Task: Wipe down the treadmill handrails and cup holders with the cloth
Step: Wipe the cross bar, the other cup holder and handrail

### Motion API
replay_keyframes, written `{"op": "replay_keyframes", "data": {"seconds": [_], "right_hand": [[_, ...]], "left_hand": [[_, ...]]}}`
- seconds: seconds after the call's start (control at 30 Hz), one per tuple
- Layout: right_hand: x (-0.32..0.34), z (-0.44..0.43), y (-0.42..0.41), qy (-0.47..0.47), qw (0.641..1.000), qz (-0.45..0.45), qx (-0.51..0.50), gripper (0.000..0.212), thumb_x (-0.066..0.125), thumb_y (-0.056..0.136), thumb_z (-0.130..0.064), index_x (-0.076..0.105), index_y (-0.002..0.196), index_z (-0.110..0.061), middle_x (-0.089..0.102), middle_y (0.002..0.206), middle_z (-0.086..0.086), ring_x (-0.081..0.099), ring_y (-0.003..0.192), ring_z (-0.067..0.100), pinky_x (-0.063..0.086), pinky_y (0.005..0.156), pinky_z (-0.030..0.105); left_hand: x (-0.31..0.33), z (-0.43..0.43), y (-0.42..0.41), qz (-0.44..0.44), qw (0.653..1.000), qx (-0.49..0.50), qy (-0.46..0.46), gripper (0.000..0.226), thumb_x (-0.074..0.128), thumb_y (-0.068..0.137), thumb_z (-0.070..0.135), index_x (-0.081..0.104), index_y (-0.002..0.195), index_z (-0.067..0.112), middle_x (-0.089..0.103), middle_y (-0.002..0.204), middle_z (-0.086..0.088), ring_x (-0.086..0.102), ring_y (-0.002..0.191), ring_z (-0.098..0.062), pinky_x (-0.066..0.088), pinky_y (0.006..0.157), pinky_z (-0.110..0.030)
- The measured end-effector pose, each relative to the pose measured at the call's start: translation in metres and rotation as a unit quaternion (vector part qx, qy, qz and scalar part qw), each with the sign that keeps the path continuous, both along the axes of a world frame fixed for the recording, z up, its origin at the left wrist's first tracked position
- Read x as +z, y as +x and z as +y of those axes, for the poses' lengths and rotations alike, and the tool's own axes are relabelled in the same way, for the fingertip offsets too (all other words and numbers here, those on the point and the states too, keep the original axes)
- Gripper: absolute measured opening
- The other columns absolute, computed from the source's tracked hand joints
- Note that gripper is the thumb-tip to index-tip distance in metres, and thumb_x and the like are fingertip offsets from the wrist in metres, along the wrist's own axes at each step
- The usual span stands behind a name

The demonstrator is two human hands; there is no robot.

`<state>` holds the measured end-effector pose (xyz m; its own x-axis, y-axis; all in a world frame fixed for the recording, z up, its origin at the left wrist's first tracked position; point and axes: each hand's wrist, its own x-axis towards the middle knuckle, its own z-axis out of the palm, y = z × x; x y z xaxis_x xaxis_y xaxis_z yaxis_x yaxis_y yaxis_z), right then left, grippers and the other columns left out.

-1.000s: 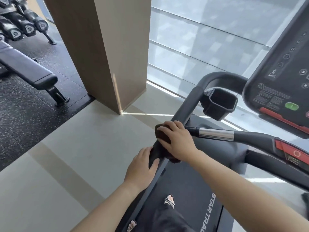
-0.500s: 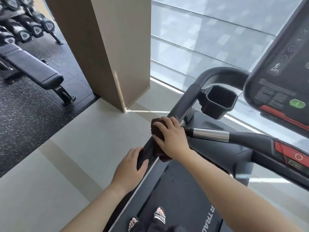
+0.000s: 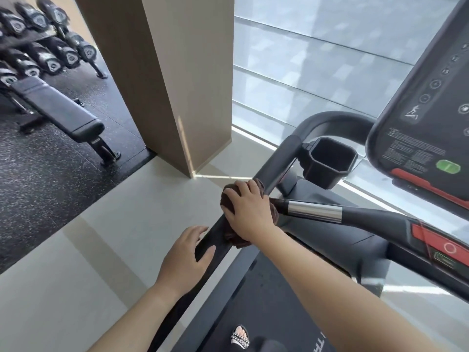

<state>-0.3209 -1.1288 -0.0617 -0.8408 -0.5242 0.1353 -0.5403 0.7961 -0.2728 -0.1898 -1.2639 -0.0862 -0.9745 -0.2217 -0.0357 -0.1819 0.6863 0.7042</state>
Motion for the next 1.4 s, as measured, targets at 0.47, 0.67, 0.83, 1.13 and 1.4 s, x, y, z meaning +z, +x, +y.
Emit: {"op": "replay_keyframes", "data": {"seconds": [0.47, 0.67, 0.83, 1.13, 1.4], "right_hand": [[0.005, -0.051, 0.071, -0.013, 0.993, -0.031, -0.113, 0.034, 0.05, 0.09, -0.041, 0.056, 0.117, -0.022, 0.047, 0.13, 0.001, 0.032, 0.124, 0.027, 0.038, 0.08, 0.043], [0.004, -0.069, 0.136, -0.005, 0.997, -0.033, -0.071, 0.033, 0.05, 0.089, -0.043, 0.056, 0.116, -0.025, 0.048, 0.129, -0.001, 0.033, 0.12, 0.024, 0.038, 0.08, 0.043], [-0.002, -0.075, 0.177, -0.037, 0.995, -0.018, -0.09, 0.034, 0.052, 0.088, -0.045, 0.056, 0.116, -0.026, 0.048, 0.129, -0.002, 0.035, 0.12, 0.024, 0.043, 0.077, 0.043], [-0.002, -0.066, 0.156, -0.069, 0.989, -0.033, -0.13, 0.037, 0.053, 0.09, -0.044, 0.054, 0.122, -0.026, 0.046, 0.133, -0.001, 0.032, 0.124, 0.023, 0.045, 0.083, 0.045], [-0.003, -0.062, 0.124, -0.065, 0.989, -0.037, -0.127, 0.037, 0.052, 0.088, -0.043, 0.054, 0.121, -0.026, 0.045, 0.134, -0.001, 0.029, 0.125, 0.025, 0.044, 0.083, 0.046]], "left_hand": [[-0.003, -0.044, 0.113, -0.056, 0.997, -0.023, 0.054, 0.045, 0.046, 0.088, 0.048, 0.041, 0.13, 0.035, 0.044, 0.121, 0.028, 0.042, 0.109, 0.01, 0.033, 0.09, -0.009], [-0.011, -0.062, 0.134, -0.065, 0.991, -0.037, 0.11, 0.044, 0.045, 0.082, 0.056, 0.045, 0.123, 0.04, 0.049, 0.115, 0.028, 0.045, 0.101, 0.015, 0.036, 0.078, -0.005], [-0.02, -0.068, 0.143, -0.056, 0.984, -0.014, 0.171, 0.02, 0.052, 0.08, 0.052, 0.046, 0.099, 0.054, 0.056, 0.105, 0.023, 0.05, 0.097, 0.012, 0.042, 0.072, -0.012], [-0.02, -0.071, 0.143, -0.058, 0.983, -0.027, 0.172, 0.032, 0.053, 0.08, 0.05, 0.05, 0.11, 0.039, 0.053, 0.106, 0.022, 0.052, 0.095, 0.008, 0.042, 0.076, -0.015], [-0.016, -0.069, 0.144, -0.079, 0.979, 0.006, 0.187, 0.033, 0.052, 0.075, 0.055, 0.052, 0.106, 0.046, 0.057, 0.106, 0.026, 0.053, 0.101, 0.007, 0.044, 0.072, -0.007]]}}
